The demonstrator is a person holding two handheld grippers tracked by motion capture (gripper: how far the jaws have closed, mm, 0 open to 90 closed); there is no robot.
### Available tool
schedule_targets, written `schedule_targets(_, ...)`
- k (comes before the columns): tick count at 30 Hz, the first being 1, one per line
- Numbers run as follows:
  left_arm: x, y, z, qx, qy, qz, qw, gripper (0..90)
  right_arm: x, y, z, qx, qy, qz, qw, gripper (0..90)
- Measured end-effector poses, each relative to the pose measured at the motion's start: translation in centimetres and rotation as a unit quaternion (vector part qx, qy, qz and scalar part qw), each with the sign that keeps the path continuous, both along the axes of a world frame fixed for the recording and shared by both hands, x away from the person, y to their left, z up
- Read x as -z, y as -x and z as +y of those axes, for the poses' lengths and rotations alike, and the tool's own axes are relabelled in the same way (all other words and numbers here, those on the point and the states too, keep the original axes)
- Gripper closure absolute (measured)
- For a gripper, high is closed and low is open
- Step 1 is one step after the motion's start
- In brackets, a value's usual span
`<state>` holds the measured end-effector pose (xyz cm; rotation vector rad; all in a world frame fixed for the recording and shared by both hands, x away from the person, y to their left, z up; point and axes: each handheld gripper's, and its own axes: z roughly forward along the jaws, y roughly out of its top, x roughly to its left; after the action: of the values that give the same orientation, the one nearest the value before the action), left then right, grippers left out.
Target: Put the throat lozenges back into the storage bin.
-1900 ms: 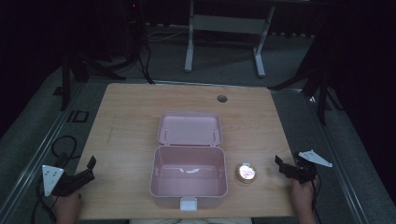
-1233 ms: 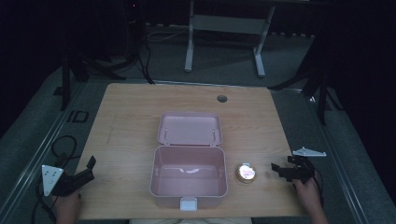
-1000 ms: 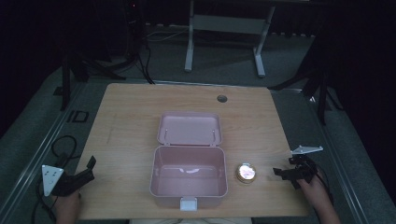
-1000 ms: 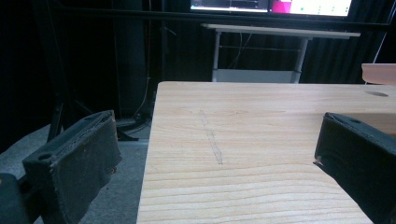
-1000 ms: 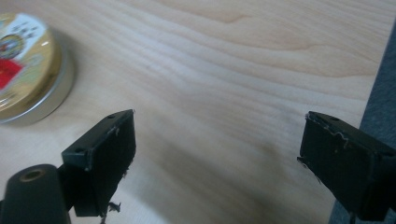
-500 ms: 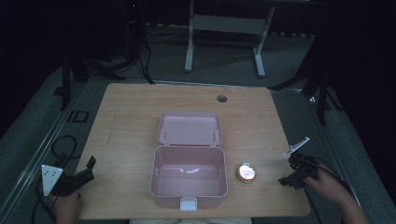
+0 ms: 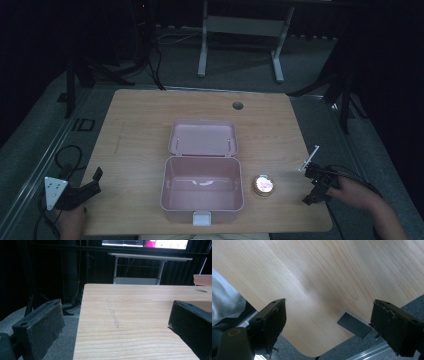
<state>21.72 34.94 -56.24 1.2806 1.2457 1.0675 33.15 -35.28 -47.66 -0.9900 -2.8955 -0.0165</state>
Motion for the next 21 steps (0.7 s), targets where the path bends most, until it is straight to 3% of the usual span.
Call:
schedule_targets(5,0.0,0.0,0.0,0.000,-0.001,0.001,1.0000,0.4,-0.1,-0.2,0.6,-0.010,0.003,0.009,0.9999,12.5)
schedule_targets(9,0.0,0.0,0.0,0.000,0.000,0.001,1.0000,0.4,-0.1,-0.3,1.7,-0.040,0.009,0.010,0.9991,12.3)
schedule_targets(13,0.0,0.0,0.0,0.001,-0.001,0.001,1.0000,0.4,-0.2,-0.3,3.0,-0.083,0.010,0.005,0.9965,12.5)
schedule_targets(21,0.0,0.0,0.0,0.002,0.000,0.001,1.0000,0.4,-0.6,-1.0,6.1,-0.129,0.017,-0.007,0.9915,13.5)
